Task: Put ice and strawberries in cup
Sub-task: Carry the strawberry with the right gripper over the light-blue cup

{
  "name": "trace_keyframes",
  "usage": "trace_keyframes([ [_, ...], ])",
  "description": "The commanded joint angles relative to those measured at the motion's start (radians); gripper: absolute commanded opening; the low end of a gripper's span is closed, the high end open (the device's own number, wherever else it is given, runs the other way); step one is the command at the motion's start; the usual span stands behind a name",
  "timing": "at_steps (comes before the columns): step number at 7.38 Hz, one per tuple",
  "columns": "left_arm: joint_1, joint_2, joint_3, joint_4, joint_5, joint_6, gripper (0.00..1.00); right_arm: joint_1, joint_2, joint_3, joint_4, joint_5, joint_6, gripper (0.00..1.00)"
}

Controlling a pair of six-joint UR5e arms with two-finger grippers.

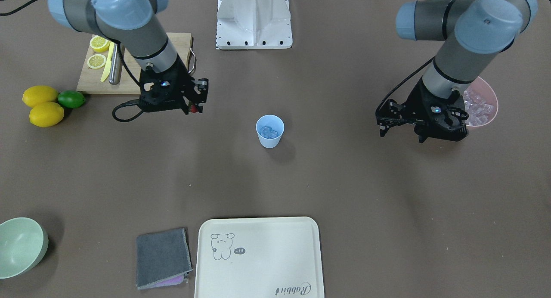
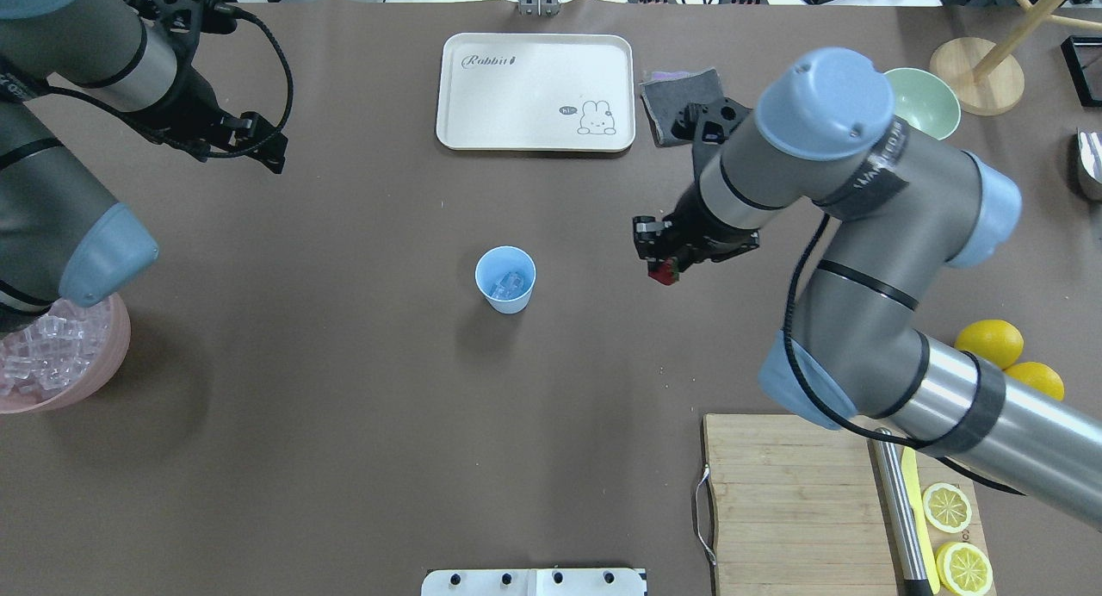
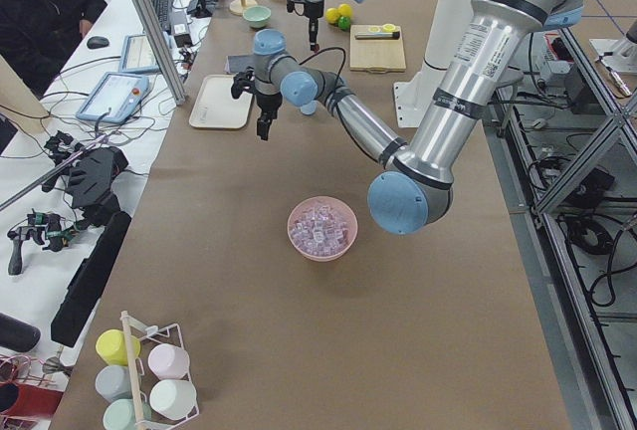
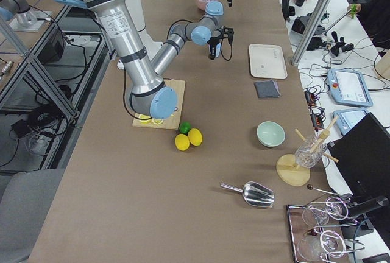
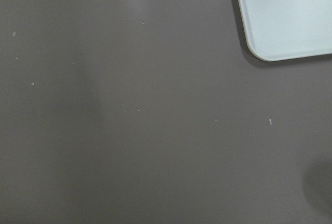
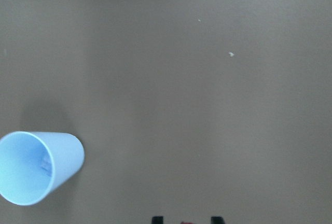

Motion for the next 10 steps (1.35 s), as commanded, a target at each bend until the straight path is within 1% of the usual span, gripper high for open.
trace_keyframes([
  [1,-0.051,0.062,0.001,-0.001,-0.002,0.119,0.97,-0.031,0.242,-0.216,-0.023,-0.059,0.089,0.0],
  [2,-0.063,0.075,-0.001,-0.003,-0.002,0.139,0.97,-0.04,0.307,-0.295,-0.02,-0.065,0.11,0.0],
  [3,-0.064,0.076,-0.004,-0.003,-0.001,0.14,0.97,-0.063,0.354,-0.357,-0.018,-0.097,0.13,0.0],
  [4,-0.064,0.076,-0.004,-0.003,-0.001,0.14,0.97,-0.086,0.364,-0.38,-0.015,-0.128,0.135,0.0],
  [5,-0.064,0.076,-0.002,-0.003,0.001,0.14,0.97,-0.1,0.364,-0.406,0.033,-0.148,0.147,0.0],
  [6,-0.065,0.076,-0.004,-0.003,0.002,0.14,0.97,-0.111,0.364,-0.456,0.093,-0.15,0.167,0.0],
  [10,-0.065,0.076,-0.005,-0.003,0.001,0.138,0.97,-0.126,0.343,-0.448,0.088,-0.13,0.164,0.0],
])
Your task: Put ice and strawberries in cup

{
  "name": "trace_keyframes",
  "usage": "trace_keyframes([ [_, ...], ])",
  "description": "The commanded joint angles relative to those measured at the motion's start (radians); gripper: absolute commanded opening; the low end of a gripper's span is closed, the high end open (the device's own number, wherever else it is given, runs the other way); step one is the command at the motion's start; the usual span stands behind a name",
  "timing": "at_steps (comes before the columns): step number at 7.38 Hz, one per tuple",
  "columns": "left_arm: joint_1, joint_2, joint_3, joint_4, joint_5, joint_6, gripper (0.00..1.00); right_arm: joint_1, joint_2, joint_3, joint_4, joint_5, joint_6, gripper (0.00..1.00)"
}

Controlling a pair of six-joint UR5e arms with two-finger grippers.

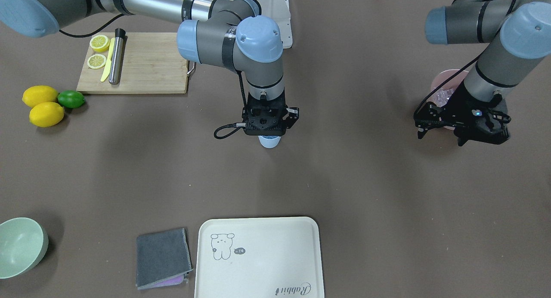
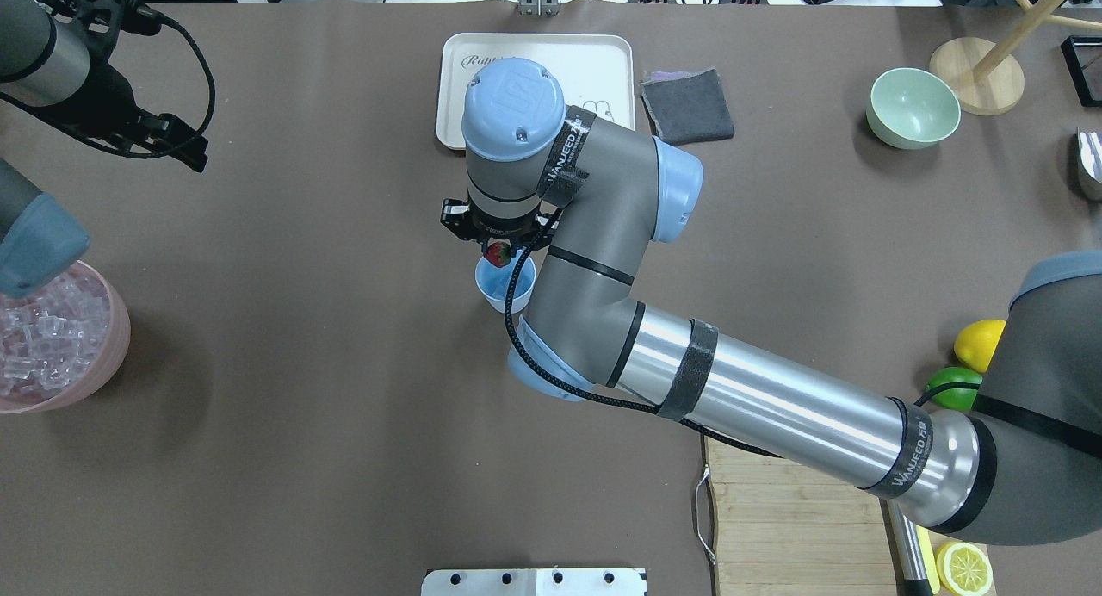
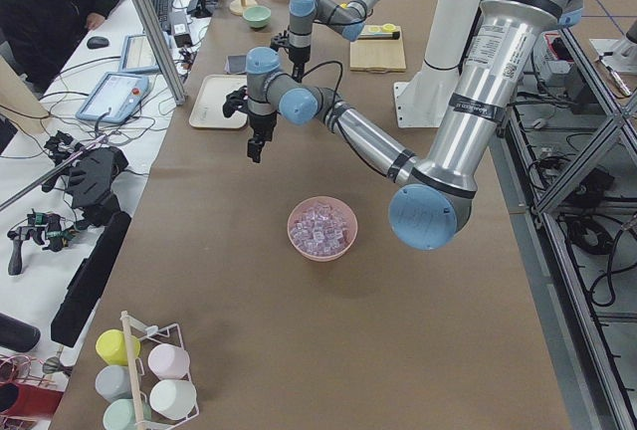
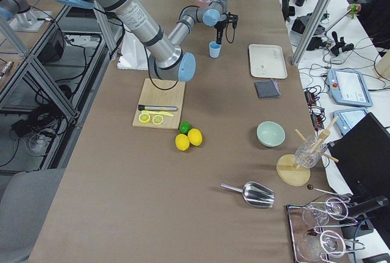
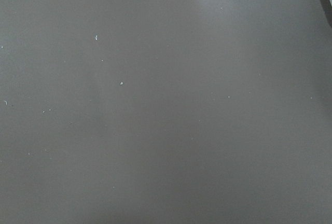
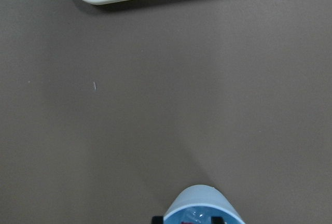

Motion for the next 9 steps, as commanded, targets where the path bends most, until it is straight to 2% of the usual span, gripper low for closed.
trace_keyframes([
  [1,0.0,0.0,-0.003,0.0,0.0,-0.006,0.97,-0.009,-0.015,0.005,-0.001,0.008,0.005,0.03],
  [2,0.0,0.0,-0.003,0.0,0.0,-0.009,0.97,-0.012,-0.021,0.008,-0.001,0.008,0.006,0.56],
  [3,0.0,0.0,-0.003,0.0,0.0,-0.011,0.97,-0.014,-0.021,0.014,-0.001,0.008,0.006,1.0],
  [4,0.0,-0.001,-0.003,0.0,-0.002,-0.011,0.97,-0.014,-0.038,0.057,-0.027,0.015,0.002,1.0],
  [6,-0.067,0.009,-0.005,0.026,-0.011,0.024,0.97,0.055,-0.119,0.311,-0.262,0.077,-0.111,1.0],
  [7,-0.128,0.012,0.0,0.09,-0.011,0.159,0.97,0.165,-0.24,0.446,-0.323,0.15,-0.256,1.0],
  [8,-0.202,0.008,0.0,0.179,-0.023,0.276,0.97,0.303,-0.399,0.54,-0.325,0.252,-0.451,1.0],
  [9,-0.28,0.023,0.009,0.213,-0.066,0.399,0.97,0.448,-0.513,0.557,-0.326,0.318,-0.662,1.0],
])
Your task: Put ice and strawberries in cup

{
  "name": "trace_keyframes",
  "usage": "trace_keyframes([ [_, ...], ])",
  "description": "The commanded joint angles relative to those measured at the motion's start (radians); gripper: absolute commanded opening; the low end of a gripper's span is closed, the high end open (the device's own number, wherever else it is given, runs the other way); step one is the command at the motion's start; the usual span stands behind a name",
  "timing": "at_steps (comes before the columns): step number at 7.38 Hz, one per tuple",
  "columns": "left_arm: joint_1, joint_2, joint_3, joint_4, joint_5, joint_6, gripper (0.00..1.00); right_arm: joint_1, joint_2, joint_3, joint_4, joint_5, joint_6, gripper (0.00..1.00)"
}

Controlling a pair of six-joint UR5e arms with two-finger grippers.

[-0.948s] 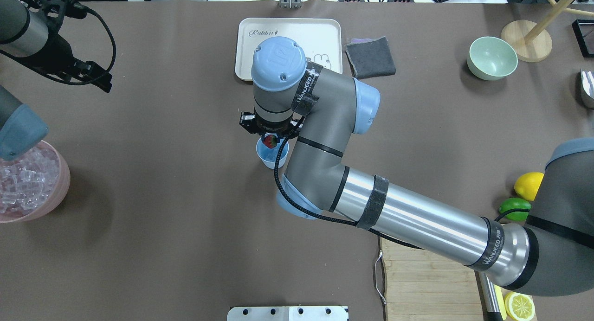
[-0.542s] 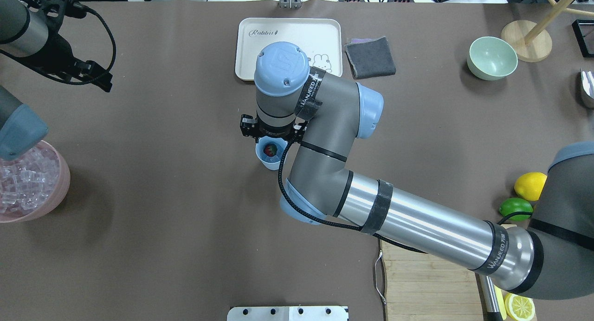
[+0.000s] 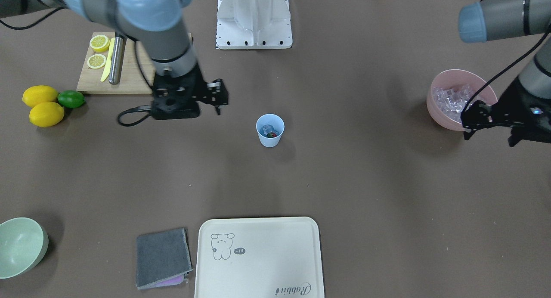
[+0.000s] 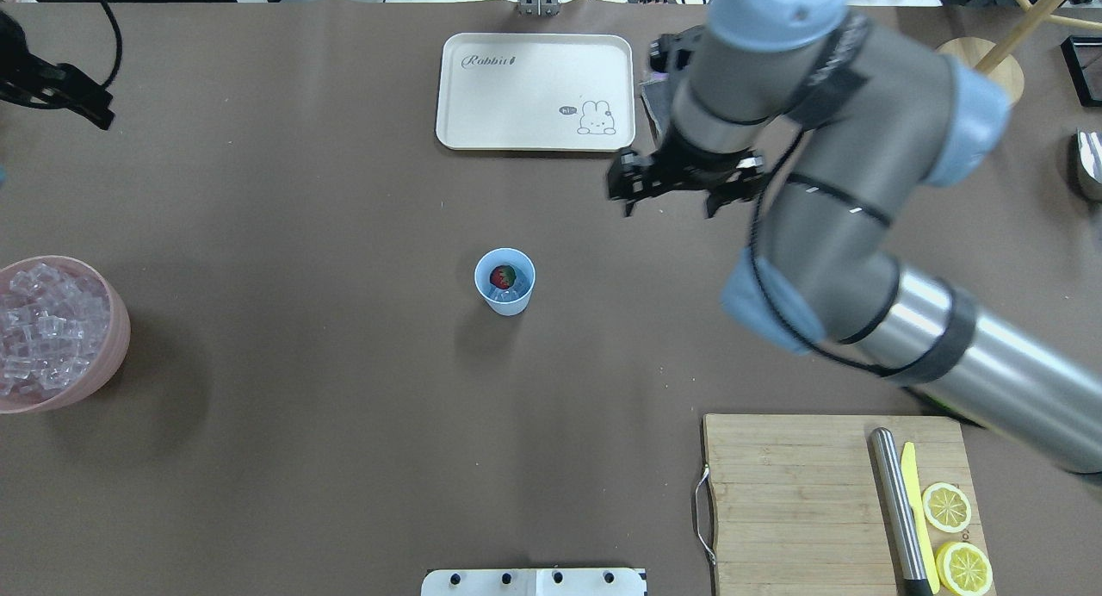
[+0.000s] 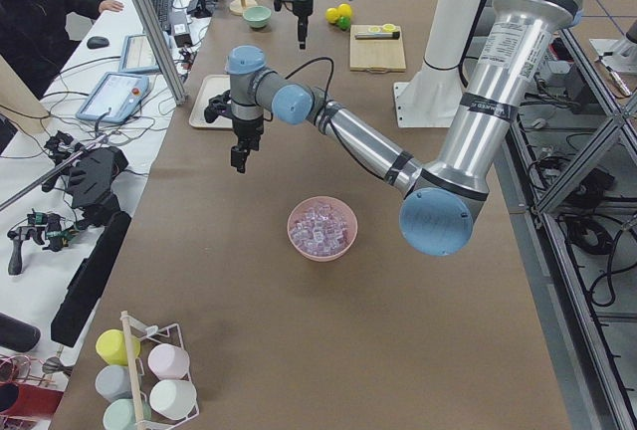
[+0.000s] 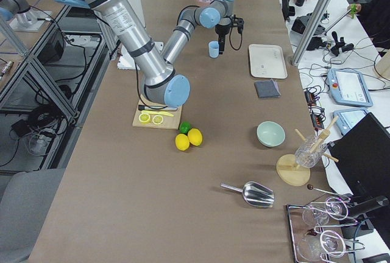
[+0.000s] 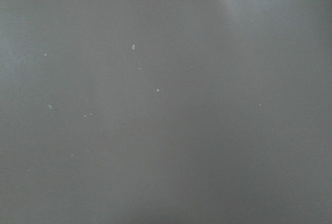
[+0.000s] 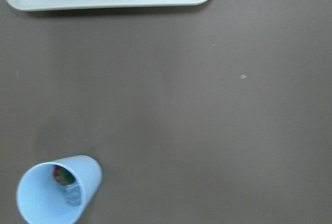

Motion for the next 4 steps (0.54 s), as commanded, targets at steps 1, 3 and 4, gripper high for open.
trace_keyframes([
  [1,-0.173,0.054,0.032,0.071,-0.103,0.23,0.97,0.288,-0.274,0.071,-0.018,0.126,-0.441,1.0],
  [3,-0.282,0.169,0.038,0.071,-0.129,0.412,0.97,0.521,-0.467,0.029,-0.018,0.131,-0.876,1.0],
  [4,-0.323,0.227,0.043,0.068,-0.123,0.525,0.97,0.643,-0.53,-0.019,-0.019,0.157,-1.056,1.0],
])
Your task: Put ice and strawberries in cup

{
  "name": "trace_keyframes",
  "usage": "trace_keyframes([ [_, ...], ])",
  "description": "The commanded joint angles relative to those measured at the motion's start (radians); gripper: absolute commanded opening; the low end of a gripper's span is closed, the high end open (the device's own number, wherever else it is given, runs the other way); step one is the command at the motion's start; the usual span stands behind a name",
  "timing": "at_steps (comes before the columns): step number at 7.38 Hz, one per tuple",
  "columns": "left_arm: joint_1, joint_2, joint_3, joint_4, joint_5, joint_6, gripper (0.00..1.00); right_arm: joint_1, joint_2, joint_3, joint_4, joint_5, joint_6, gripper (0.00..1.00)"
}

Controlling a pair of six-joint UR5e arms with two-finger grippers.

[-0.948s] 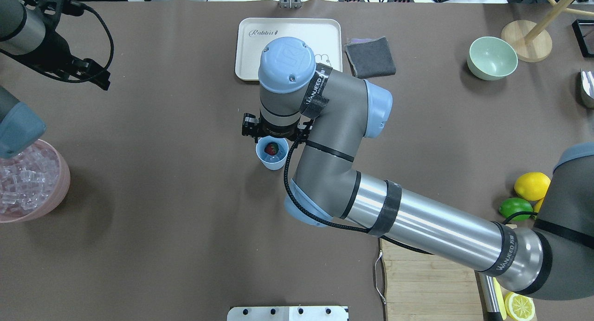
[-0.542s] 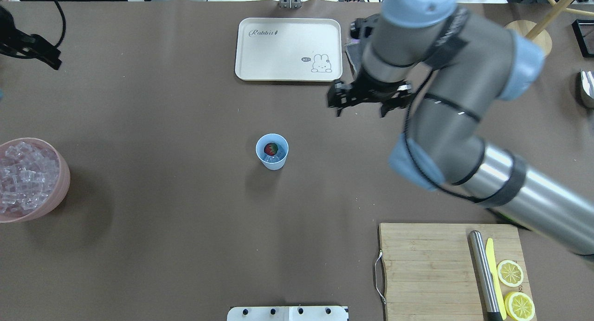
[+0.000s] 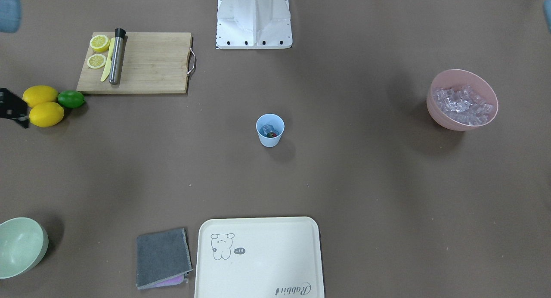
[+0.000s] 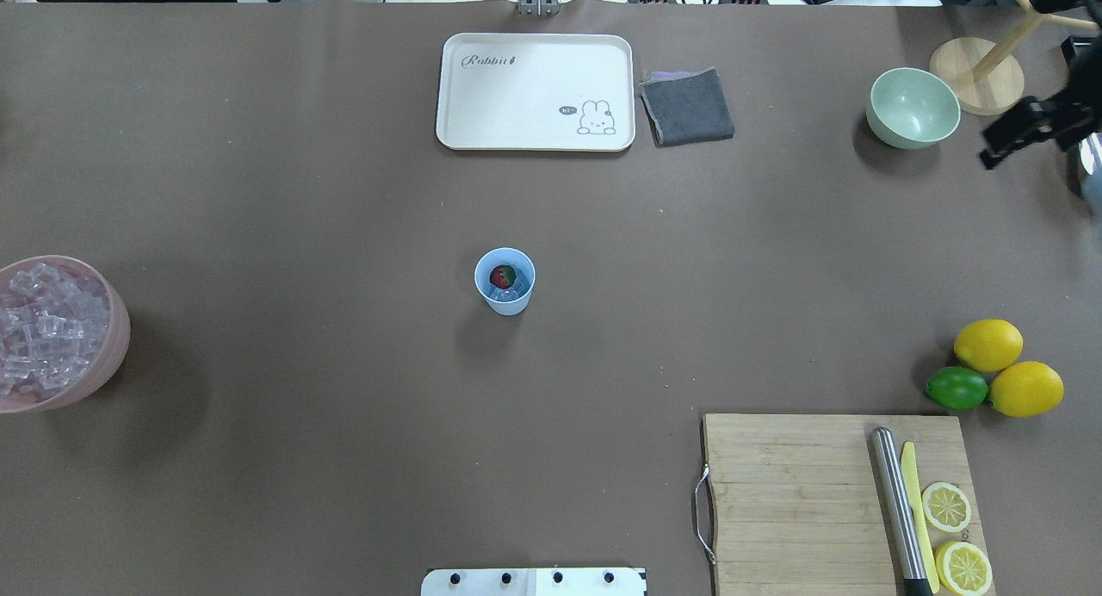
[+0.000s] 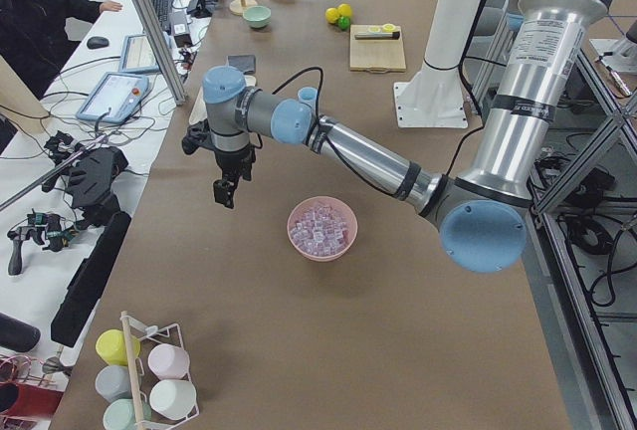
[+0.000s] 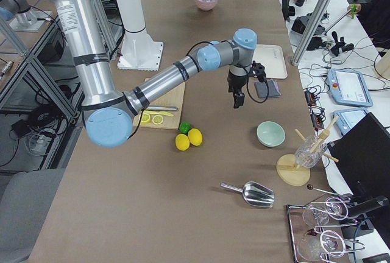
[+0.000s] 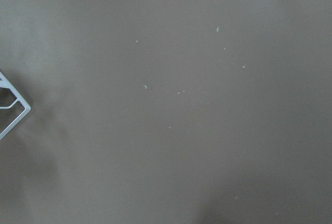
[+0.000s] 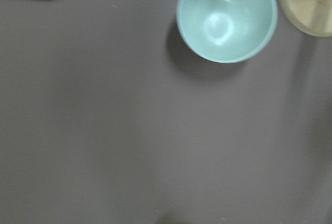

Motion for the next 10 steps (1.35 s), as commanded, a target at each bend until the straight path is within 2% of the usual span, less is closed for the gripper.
trace_keyframes([
  [1,-0.096,0.09,0.024,-0.001,-0.001,0.189,0.97,0.247,-0.126,-0.095,-0.015,0.031,-0.369,1.0],
  [3,-0.147,0.136,0.062,-0.013,-0.003,0.199,0.97,0.348,-0.166,-0.189,-0.008,0.015,-0.559,1.0],
  [5,-0.172,0.112,0.058,-0.008,0.0,0.19,0.97,0.375,-0.197,-0.188,-0.005,0.012,-0.565,1.0],
  [10,-0.169,0.116,0.027,0.015,0.048,0.179,0.97,0.367,-0.182,-0.177,-0.002,-0.037,-0.475,1.0],
])
